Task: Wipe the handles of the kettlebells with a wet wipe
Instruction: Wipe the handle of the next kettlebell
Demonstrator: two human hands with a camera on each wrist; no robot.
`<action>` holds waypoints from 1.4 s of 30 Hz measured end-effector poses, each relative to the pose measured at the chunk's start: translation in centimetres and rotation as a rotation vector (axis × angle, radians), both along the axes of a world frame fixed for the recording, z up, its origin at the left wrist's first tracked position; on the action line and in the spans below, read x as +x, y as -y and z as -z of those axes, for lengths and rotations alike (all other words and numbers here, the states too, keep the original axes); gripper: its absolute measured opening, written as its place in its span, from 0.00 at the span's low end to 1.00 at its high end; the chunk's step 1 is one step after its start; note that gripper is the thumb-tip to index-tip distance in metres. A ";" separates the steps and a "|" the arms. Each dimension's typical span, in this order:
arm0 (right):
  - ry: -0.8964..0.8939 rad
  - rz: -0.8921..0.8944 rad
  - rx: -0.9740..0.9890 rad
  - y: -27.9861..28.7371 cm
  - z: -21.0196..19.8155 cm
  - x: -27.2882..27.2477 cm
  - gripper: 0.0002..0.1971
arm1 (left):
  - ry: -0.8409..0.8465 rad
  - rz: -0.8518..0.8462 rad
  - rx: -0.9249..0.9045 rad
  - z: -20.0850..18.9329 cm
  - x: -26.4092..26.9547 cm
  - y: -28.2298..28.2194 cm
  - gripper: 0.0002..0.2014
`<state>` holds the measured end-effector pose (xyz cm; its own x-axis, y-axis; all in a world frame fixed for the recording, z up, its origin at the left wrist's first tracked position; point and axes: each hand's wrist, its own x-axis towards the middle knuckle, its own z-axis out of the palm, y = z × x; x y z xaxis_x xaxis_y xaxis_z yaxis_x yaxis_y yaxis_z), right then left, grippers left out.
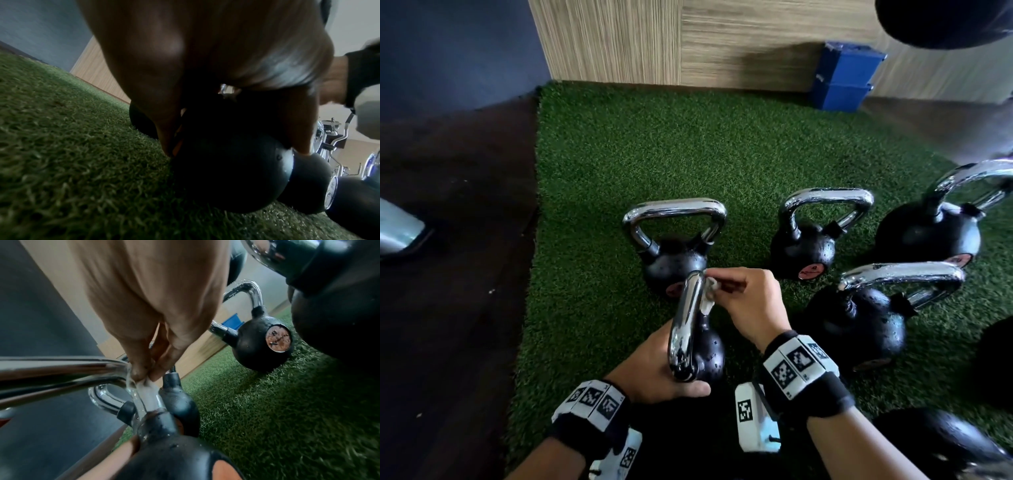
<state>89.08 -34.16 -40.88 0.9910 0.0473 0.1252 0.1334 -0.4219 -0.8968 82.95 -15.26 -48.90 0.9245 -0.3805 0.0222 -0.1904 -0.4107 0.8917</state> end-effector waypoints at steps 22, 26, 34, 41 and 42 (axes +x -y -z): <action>0.433 -0.413 -0.297 -1.1 -4.5 -2.5 0.19 | -0.196 0.008 -0.047 -0.6 1.0 -0.6 0.45; 0.421 -0.551 -0.305 -1.1 -4.8 -3.8 0.14 | -0.203 0.027 -0.087 -1.2 0.8 -0.4 0.31; -0.024 -0.493 -0.120 0.0 -4.2 -3.3 0.11 | -0.223 0.024 -0.155 -2.2 0.0 0.1 0.32; -0.202 -0.518 0.005 -0.2 -2.4 -3.1 0.13 | -0.222 0.060 -0.295 -2.5 -0.2 0.1 0.31; -0.203 -0.526 -0.002 -0.3 -2.2 -3.0 0.13 | -0.217 0.056 -0.294 -2.4 -0.1 0.1 0.30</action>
<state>86.04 -33.83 -38.66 0.8381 0.5416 -0.0658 0.1512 -0.3465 -0.9258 82.80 -15.40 -46.53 0.8978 -0.4369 -0.0558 0.0009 -0.1250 0.9922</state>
